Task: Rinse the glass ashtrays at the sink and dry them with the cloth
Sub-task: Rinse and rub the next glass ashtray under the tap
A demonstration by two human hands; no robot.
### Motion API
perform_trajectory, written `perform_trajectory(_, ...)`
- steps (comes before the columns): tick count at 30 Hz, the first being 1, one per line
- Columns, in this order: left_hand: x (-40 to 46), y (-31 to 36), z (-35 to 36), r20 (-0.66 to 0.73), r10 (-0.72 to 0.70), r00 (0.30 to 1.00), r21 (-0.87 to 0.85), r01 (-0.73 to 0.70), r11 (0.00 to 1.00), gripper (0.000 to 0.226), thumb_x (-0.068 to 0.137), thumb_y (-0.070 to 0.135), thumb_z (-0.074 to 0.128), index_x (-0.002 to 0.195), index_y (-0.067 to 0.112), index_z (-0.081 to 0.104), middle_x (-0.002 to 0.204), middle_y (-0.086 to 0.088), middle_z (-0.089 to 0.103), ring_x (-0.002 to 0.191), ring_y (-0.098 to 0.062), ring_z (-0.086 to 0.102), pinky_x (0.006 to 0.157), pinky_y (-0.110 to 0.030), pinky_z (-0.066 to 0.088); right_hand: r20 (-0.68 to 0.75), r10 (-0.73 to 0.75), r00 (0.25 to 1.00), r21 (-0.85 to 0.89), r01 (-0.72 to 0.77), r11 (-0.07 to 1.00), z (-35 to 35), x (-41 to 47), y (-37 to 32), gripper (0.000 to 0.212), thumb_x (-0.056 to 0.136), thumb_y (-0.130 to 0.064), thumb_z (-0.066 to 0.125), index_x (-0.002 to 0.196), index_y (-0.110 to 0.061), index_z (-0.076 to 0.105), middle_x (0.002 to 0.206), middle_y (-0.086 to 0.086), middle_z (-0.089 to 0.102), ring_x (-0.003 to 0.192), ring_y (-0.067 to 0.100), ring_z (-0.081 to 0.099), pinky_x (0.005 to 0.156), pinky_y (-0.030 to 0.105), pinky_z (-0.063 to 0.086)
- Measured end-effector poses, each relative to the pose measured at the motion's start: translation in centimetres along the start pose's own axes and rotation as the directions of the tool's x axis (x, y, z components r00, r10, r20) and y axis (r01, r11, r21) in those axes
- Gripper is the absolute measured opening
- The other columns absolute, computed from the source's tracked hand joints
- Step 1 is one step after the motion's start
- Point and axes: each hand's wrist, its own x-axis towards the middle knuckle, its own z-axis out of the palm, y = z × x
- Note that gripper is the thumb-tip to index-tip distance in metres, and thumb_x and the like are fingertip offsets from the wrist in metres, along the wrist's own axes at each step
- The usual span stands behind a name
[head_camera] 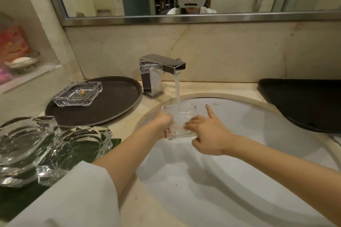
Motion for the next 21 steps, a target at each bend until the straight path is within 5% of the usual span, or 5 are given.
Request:
perform_trajectory(6, 0.2, -0.4, -0.1, -0.01, 0.041, 0.999, 0.013, -0.041, 0.999, 0.022, 0.094, -0.005, 0.031, 0.1, 0.003, 0.051, 0.077, -0.009, 0.054, 0.062, -0.02, 0.053, 0.055, -0.031, 0.046, 0.124, 0.01, 0.992, -0.269, 0.023, 0.963, 0.4, 1.5, -0.1, 0.063, 0.087, -0.032, 0.042, 0.143, -0.005, 0.03, 0.152, 0.008, 0.026, 0.142, 0.018, 0.018, 0.105, 0.065, -0.014)
perform_trajectory(11, -0.4, -0.5, 0.2, 0.071, 0.039, 0.997, -0.049, -0.036, 0.998, 0.022, 0.087, -0.01, 0.036, 0.093, 0.001, 0.054, 0.069, -0.011, 0.053, 0.055, -0.02, 0.052, 0.047, -0.029, 0.047, 0.144, 0.123, 0.982, -0.056, -0.116, 0.992, 0.2, 2.8, -2.4, 0.066, 0.083, -0.023, 0.049, 0.142, -0.013, 0.024, 0.139, 0.019, 0.035, 0.137, 0.028, 0.023, 0.108, 0.064, -0.011)
perform_trajectory(15, -0.1, -0.2, 0.3, 0.047, 0.054, 0.997, -0.131, -0.048, 0.99, 0.04, 0.092, -0.004, 0.035, 0.13, 0.003, 0.043, 0.075, -0.009, 0.059, 0.062, -0.021, 0.057, 0.057, -0.034, 0.051, -0.044, 0.04, 0.998, 0.001, -0.04, 0.999, 0.6, 2.5, -2.4, 0.063, 0.088, -0.013, 0.049, 0.145, -0.018, 0.024, 0.151, 0.005, 0.028, 0.138, 0.021, 0.027, 0.113, 0.054, -0.007)
perform_trajectory(17, 0.0, 0.0, 0.2, 0.019, 0.075, 0.997, -0.134, -0.072, 0.988, 0.034, 0.093, -0.004, 0.034, 0.122, 0.002, 0.05, 0.082, -0.012, 0.061, 0.074, -0.026, 0.061, 0.069, -0.038, 0.052, -0.148, -0.019, 0.989, 0.101, 0.035, 0.994, 1.1, 2.1, -2.0, 0.052, 0.09, -0.01, 0.048, 0.139, -0.023, 0.038, 0.144, -0.003, 0.042, 0.125, 0.021, 0.044, 0.113, 0.043, 0.013)
perform_trajectory(21, 0.1, 0.1, 0.4, 0.012, 0.099, 0.995, -0.061, -0.098, 0.993, 0.028, 0.088, -0.009, 0.033, 0.105, 0.001, 0.054, 0.087, -0.016, 0.058, 0.085, -0.031, 0.058, 0.077, -0.042, 0.05, -0.238, 0.0, 0.971, 0.239, 0.059, 0.969, 1.8, 0.7, -1.3, 0.041, 0.091, -0.009, 0.05, 0.126, -0.03, 0.057, 0.114, 0.0, 0.068, 0.099, 0.028, 0.061, 0.078, 0.035, 0.047)
